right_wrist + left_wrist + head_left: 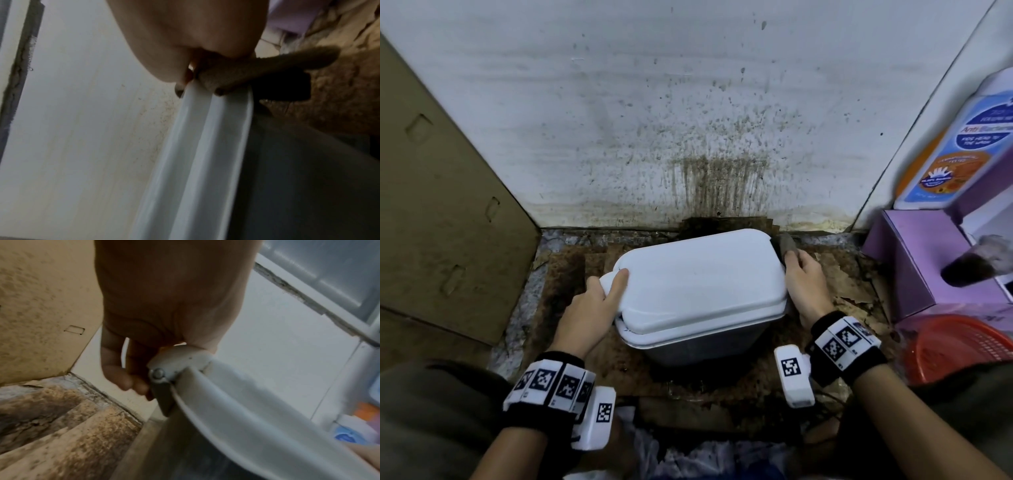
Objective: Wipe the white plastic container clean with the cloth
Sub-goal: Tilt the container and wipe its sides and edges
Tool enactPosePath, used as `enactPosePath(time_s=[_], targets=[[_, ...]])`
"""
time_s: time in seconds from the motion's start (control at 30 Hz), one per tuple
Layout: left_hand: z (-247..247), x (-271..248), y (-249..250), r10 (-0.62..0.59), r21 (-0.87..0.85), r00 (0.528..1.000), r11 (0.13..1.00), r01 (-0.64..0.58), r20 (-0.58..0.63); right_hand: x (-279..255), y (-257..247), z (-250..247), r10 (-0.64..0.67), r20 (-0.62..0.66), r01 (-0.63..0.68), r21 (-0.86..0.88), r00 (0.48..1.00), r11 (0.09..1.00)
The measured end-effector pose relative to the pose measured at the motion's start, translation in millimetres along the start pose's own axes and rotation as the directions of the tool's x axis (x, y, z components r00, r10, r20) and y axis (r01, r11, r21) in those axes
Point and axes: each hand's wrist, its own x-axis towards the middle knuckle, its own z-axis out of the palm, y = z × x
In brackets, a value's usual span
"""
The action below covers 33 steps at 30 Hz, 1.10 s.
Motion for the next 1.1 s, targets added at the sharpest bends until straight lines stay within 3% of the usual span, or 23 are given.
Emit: enactPosePath(time_s=[0.17,0.47,0.73,0.87,0.93,1.0,1.1], targets=[[3,-3,-2,-0.037,0.028,0.998,0.999,0.038,-0.041,3,-5,-1,-0.046,0.012,0.046,-0.048,0.999,0.998],[-9,19,10,0.066,0.027,0.995,0.998,-0.064,-0.071,-24,3,2,-0.026,-0.206,0.037,0.05,0.978,0.998],[-5,31,15,0.003,0.044,1.0,0.999,-0.002,-0.025,-27,5,4,-0.026,-0.213,0.045,0.088,0.977,0.995],[-1,25,25,-0.015,0.173,0.996,0.985,0.03,-0.088,-22,4,3,0.0,-0.232,0.029,0.121,0.973,0.992],[2,19,35,0.074,0.245,0.974,0.969,-0.019,-0.216,-22,2,2,0.016,-0.234,0.018,0.143,0.972,0.99],[3,12,47,0.216,0.228,0.919,0.963,-0.145,-0.33,-23,-3,2,0.026,-0.215,0.012,0.173,0.976,0.985],[10,4,66,0.417,0.171,0.858,0.908,-0.382,-0.299,-27,-8,5,0.038,-0.167,-0.001,0.22,0.985,0.975]])
